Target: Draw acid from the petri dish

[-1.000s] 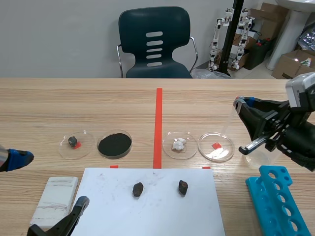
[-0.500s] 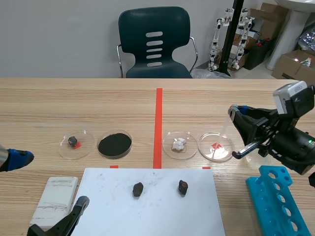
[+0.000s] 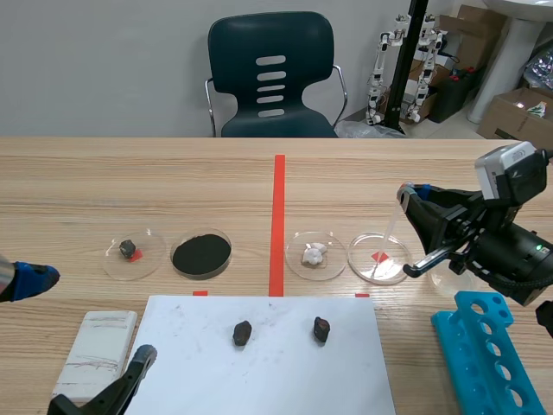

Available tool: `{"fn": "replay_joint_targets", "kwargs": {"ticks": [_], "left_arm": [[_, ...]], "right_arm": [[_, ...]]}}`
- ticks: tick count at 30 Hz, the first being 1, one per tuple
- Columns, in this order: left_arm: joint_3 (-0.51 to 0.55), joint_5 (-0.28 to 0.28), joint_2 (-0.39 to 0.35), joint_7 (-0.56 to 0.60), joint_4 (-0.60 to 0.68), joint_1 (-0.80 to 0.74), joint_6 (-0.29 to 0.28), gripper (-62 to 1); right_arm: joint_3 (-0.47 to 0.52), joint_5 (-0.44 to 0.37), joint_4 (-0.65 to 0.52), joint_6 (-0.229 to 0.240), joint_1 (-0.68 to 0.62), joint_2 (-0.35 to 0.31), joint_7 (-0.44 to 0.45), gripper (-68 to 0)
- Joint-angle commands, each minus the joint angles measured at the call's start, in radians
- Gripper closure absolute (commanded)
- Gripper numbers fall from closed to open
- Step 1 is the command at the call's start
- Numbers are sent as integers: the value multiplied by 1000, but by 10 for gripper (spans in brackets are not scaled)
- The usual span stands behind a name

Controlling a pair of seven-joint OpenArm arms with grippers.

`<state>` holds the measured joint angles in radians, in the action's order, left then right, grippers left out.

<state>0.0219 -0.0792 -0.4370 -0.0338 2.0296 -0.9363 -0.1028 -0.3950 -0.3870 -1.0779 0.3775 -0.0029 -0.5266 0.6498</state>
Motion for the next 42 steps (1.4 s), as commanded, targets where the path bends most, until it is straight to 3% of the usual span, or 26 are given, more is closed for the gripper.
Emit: {"fn": "replay_joint_targets", "kwargs": {"ticks": [1,10,42], "left_arm": [[1,-5,6,13,6,-5,2,-623],[1,-5,6,13,6,-5,2,-623],[1,-5,6,13,6,-5,2,-623]], "right_arm": [[1,-6,-7,-3,17,-13,7,-17],[1,-7,-7,-3,17,-13,8,-97],[1,-6,-7,-3,17,-13,8,-96]]}}
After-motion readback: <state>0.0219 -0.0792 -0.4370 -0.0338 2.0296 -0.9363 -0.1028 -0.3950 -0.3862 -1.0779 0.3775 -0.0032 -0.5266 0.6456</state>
